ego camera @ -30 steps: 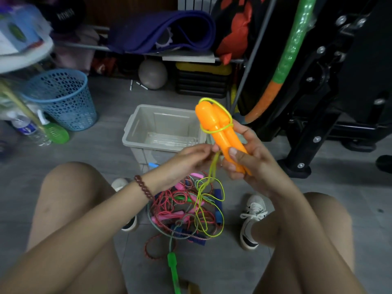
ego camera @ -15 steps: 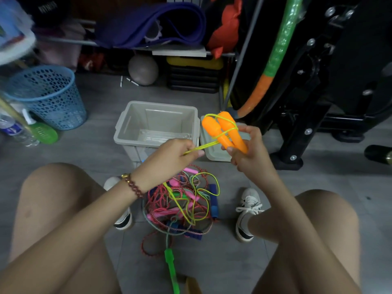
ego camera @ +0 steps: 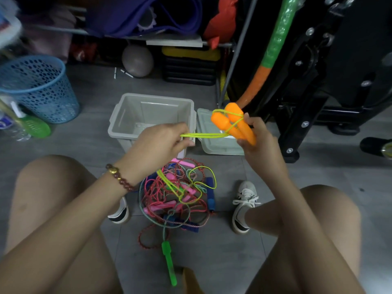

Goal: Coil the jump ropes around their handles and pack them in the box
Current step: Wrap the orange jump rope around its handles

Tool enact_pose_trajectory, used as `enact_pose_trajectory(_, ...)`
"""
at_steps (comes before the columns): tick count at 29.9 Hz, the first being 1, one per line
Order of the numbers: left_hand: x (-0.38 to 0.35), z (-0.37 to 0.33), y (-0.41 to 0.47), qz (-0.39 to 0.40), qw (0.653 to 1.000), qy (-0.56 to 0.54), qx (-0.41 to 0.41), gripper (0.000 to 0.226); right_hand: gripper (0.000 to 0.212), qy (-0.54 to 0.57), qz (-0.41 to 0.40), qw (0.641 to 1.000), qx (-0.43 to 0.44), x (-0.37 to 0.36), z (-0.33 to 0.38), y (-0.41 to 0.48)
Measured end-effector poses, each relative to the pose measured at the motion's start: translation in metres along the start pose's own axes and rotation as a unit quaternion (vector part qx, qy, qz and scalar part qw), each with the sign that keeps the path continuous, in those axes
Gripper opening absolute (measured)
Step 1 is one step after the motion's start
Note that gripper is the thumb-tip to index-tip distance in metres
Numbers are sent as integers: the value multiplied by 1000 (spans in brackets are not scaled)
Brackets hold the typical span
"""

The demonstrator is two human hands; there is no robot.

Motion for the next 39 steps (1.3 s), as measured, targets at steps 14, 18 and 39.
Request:
enact_pose_trajectory(14,13,1,4,-50,996,-48,-61,10,37,15,330,922,203,-51,55,-45)
enact_pose_trajectory(18,6,23,9,-10,988,-149,27,5,38,76,353,913,191,-40,56,-43)
enact_pose_trajectory(39,-47,23,4,135,887,-429,103,25,62,381,72,921,30,12,33,-16)
Point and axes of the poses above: each hand's wrist, its own y-axis towards the middle knuckle, its own x-axis out of the back of the hand, z = x × y, the point moved 6 cm from there along y, towards the middle knuckle, and after that the axes turned 9 degrees about -y, right-handed, at the moved point
